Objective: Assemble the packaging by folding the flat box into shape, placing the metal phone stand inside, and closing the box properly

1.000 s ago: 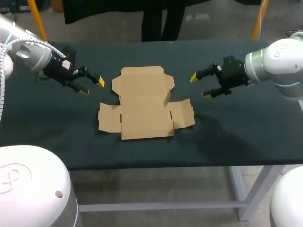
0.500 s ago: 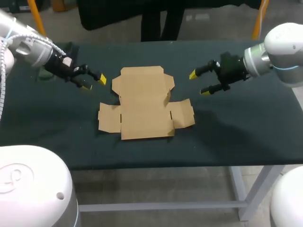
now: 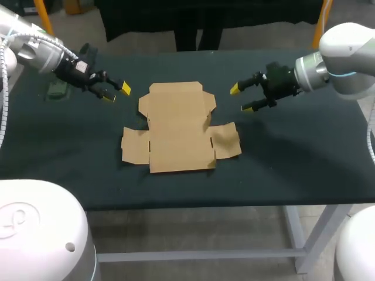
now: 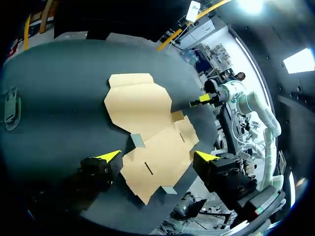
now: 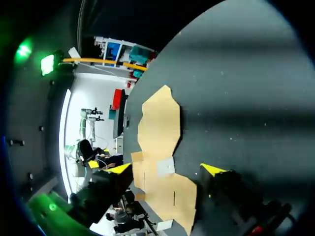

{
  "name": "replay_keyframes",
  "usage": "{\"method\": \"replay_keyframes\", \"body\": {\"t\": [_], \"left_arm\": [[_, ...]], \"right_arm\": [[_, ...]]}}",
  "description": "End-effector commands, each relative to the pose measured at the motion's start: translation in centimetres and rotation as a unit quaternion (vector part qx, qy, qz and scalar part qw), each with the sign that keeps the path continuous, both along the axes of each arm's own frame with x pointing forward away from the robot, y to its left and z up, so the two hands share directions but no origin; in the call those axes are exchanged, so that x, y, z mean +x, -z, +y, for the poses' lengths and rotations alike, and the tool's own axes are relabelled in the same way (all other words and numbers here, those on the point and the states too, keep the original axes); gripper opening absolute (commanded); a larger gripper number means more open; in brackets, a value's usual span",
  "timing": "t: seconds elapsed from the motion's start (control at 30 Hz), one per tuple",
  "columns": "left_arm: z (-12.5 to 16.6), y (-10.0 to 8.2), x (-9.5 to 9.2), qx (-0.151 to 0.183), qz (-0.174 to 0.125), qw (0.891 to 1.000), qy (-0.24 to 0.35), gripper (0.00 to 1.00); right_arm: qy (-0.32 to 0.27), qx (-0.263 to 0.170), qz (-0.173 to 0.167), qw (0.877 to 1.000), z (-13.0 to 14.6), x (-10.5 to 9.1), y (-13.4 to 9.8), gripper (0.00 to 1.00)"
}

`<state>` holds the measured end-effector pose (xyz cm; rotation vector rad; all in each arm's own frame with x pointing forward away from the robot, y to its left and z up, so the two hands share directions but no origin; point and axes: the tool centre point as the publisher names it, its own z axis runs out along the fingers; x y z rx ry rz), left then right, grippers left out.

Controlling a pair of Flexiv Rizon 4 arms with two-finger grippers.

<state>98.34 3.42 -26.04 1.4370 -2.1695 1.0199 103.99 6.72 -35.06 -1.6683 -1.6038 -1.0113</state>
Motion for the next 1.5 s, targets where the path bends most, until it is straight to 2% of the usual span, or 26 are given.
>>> {"method": "replay_keyframes", "body": {"t": [0.03, 0.1, 0.13, 0.23, 0.33, 0.4, 0.47, 0.63, 1.03, 1.5], "left_arm": [[0.0, 0.1, 1.0, -0.003, 0.007, 1.000, 0.010, 1.00], [-0.1, 0.1, 1.3, -0.005, 0.007, 1.000, 0.011, 1.00], [-0.1, 0.2, 1.5, -0.005, 0.007, 1.000, 0.011, 1.00], [-0.1, 0.1, 1.7, -0.005, 0.009, 1.000, 0.012, 1.00], [-0.1, -0.1, 1.7, -0.005, 0.008, 1.000, 0.011, 1.00], [0.0, -0.1, 1.7, -0.004, 0.007, 1.000, 0.011, 1.00], [0.0, -0.1, 1.8, -0.004, 0.007, 1.000, 0.011, 1.00], [-0.1, 0.0, 1.9, -0.004, 0.010, 1.000, 0.014, 1.00], [-0.2, 0.1, 1.9, -0.003, 0.013, 1.000, 0.016, 1.00], [0.0, 0.2, 1.7, -0.001, 0.013, 1.000, 0.011, 1.00]], "right_arm": [[-0.102, 0.017, 0.059, 0.993, 0.6, 1.7, 1.1, 0.88], [-0.101, 0.018, 0.058, 0.993, 1.0, 2.1, 1.5, 0.71], [-0.105, 0.021, 0.058, 0.993, 1.2, 2.3, 1.6, 0.68], [-0.105, 0.018, 0.058, 0.993, 1.9, 2.7, 1.9, 0.65], [-0.104, 0.008, 0.059, 0.993, 2.4, 2.9, 2.1, 0.54], [-0.104, 0.000, 0.059, 0.993, 2.6, 3.0, 2.3, 0.54], [-0.107, -0.004, 0.058, 0.993, 2.9, 3.1, 2.6, 0.50], [-0.104, -0.022, 0.057, 0.993, 3.6, 3.5, 3.2, 0.50], [-0.099, -0.029, 0.058, 0.993, 4.4, 4.6, 4.8, 0.49], [-0.087, -0.015, 0.055, 0.995, 5.7, 5.3, 5.9, 0.49]]}}
